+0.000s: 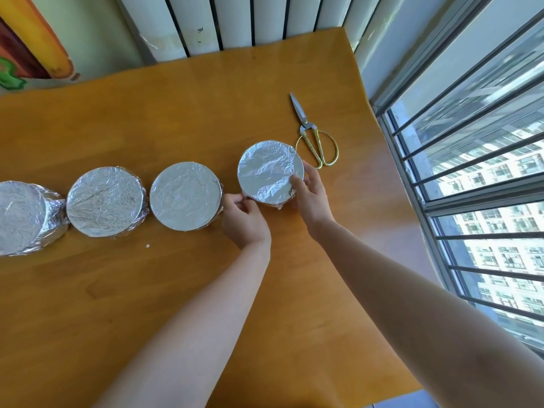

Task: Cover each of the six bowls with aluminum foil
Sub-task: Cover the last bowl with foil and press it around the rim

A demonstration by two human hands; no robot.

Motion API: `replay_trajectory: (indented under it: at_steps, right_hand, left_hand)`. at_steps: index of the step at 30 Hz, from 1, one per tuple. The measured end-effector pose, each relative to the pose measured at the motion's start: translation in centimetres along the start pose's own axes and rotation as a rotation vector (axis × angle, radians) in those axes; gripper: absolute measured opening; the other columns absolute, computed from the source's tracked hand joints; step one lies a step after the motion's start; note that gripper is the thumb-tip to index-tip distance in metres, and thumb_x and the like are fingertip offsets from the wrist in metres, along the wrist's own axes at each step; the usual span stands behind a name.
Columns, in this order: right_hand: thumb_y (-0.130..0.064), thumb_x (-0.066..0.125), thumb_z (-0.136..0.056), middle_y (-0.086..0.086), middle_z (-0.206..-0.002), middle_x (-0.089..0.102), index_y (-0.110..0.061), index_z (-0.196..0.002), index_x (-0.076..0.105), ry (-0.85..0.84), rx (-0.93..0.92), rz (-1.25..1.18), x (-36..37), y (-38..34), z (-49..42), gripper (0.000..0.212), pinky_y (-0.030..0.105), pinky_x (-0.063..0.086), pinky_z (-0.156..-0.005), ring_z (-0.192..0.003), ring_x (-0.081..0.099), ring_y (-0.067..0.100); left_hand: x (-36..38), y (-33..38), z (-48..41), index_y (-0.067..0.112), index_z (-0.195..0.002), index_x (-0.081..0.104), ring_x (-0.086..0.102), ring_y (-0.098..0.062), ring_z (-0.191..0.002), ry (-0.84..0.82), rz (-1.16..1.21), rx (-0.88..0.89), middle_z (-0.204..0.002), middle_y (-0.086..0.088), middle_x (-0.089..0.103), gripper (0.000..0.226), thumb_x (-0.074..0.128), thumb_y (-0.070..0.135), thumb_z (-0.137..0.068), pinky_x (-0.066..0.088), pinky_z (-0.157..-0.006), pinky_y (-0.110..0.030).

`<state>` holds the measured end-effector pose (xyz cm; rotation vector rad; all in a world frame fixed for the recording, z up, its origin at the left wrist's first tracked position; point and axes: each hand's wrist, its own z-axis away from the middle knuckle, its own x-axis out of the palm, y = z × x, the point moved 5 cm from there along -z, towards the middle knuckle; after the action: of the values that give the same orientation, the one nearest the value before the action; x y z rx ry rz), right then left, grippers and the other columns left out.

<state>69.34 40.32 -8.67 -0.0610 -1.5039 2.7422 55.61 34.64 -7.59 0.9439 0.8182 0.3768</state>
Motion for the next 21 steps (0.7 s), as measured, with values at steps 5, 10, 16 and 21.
replay_trajectory:
  at_steps: [5,10,16,21]
  right_hand:
    - [-0.024,0.050,-0.100,0.002,-0.118,0.062,-0.032,-0.137,0.046,-0.017,0.010,-0.042,-0.1,-0.1,0.2,0.038,0.029,0.058,-0.064,-0.101,0.066,0.017]
    - [-0.023,0.050,-0.100,0.006,-0.126,0.059,-0.031,-0.136,0.046,-0.017,0.023,-0.095,0.1,-0.2,0.3,0.038,0.034,0.060,-0.068,-0.107,0.065,0.021]
    - [-0.022,0.052,-0.099,0.007,-0.124,0.059,-0.028,-0.136,0.047,-0.009,0.020,-0.118,0.0,-0.1,0.4,0.038,0.037,0.061,-0.071,-0.105,0.065,0.019]
    - [-0.021,0.052,-0.099,0.008,-0.125,0.058,-0.027,-0.134,0.049,-0.002,0.026,-0.132,0.0,-0.1,0.4,0.035,0.036,0.060,-0.069,-0.106,0.065,0.018]
  left_hand:
    - [0.3,-0.6,0.1,0.019,-0.088,0.056,0.054,-0.013,-0.041,-0.051,0.285,-0.258,-0.072,-0.007,0.066,0.022,0.051,-0.001,-0.094,0.044,-0.048,-0.025]
    - [0.0,-0.5,0.6,0.003,-0.091,0.064,0.060,-0.015,-0.048,-0.047,0.484,-0.451,-0.066,-0.008,0.064,0.021,0.043,0.004,-0.092,0.042,-0.045,-0.024]
    - [0.3,-0.9,0.6,0.005,-0.093,0.066,0.061,-0.012,-0.056,-0.102,0.590,-0.611,-0.070,-0.004,0.066,0.026,0.056,0.028,-0.099,0.049,-0.053,-0.019]
    - [1.1,-1.2,0.6,0.007,-0.087,0.065,0.059,-0.010,-0.061,-0.185,0.689,-0.806,-0.074,-0.001,0.063,0.009,0.066,0.014,-0.093,0.049,-0.052,-0.015]
